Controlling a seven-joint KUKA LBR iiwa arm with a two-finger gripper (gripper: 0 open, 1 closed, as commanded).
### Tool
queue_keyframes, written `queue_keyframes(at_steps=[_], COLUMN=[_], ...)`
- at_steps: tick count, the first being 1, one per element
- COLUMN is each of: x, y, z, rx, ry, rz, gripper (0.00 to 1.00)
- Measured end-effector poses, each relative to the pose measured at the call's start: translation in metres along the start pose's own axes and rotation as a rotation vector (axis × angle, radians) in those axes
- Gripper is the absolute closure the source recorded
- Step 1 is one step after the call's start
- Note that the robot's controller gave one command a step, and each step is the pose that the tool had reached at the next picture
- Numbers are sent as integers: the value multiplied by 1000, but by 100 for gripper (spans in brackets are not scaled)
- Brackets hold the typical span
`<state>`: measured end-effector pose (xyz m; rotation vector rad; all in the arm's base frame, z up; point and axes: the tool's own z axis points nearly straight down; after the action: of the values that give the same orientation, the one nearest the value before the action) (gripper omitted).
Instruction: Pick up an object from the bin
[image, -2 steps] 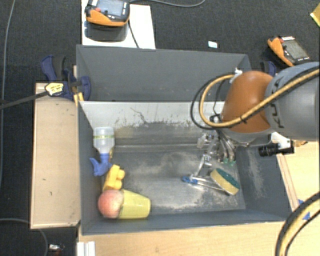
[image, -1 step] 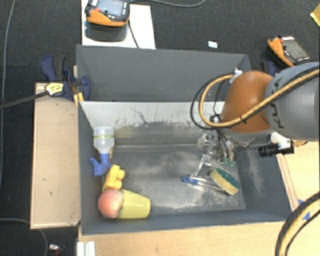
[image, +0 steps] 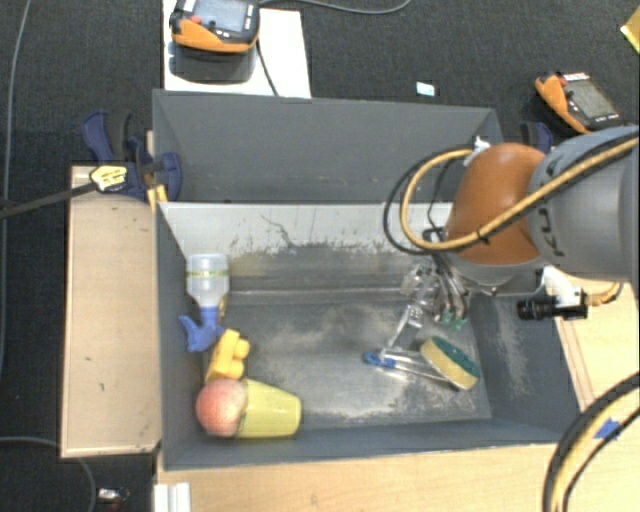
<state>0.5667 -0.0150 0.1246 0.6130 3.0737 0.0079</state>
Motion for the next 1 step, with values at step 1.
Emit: queue_keyframes(at_steps=[1], x=[34], y=[-8], z=[9], rx=[1], ry=[0], rz=[47], gripper=[0])
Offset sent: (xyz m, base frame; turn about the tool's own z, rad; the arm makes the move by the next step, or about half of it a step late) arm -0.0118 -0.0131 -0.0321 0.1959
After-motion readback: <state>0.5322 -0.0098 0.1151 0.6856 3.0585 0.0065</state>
